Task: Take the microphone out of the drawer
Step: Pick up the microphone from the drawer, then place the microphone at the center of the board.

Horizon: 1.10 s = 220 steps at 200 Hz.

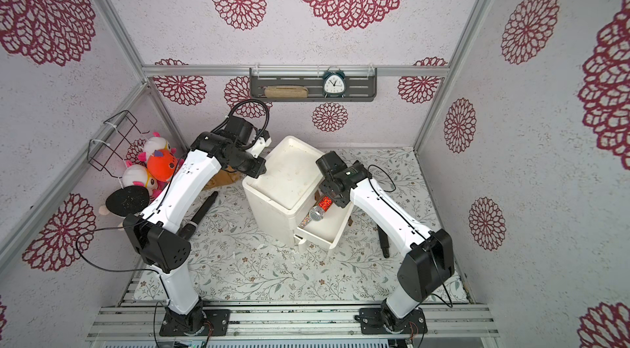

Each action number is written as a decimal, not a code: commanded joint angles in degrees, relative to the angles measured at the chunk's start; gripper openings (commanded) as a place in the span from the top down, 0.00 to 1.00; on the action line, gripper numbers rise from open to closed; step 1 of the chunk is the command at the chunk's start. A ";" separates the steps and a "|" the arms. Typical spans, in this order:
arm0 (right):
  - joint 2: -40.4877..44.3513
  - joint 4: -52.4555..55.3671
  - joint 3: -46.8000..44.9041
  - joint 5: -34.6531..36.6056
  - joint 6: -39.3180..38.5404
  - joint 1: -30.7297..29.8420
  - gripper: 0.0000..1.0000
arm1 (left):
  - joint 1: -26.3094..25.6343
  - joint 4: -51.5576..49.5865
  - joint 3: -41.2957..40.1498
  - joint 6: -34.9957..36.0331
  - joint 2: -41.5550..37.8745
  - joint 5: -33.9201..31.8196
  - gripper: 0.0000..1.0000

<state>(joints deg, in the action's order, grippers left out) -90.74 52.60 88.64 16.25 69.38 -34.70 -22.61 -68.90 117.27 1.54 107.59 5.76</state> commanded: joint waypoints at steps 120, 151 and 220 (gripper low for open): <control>12.05 3.41 -1.84 -10.24 -25.86 23.01 1.00 | 0.11 -0.08 -1.25 1.01 -0.98 -0.51 1.00; 11.79 4.93 -3.10 -13.39 -32.66 29.86 1.00 | 0.11 -0.05 -1.43 0.99 -0.82 -0.81 1.00; 6.38 5.53 -5.30 -19.67 -48.22 40.25 1.00 | 0.15 0.09 -1.86 1.17 -0.93 -1.02 1.00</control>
<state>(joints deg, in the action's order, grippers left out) -83.09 57.87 84.47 0.08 29.21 3.57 -22.68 -68.49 116.84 1.69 107.35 5.43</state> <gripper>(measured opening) 0.388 0.185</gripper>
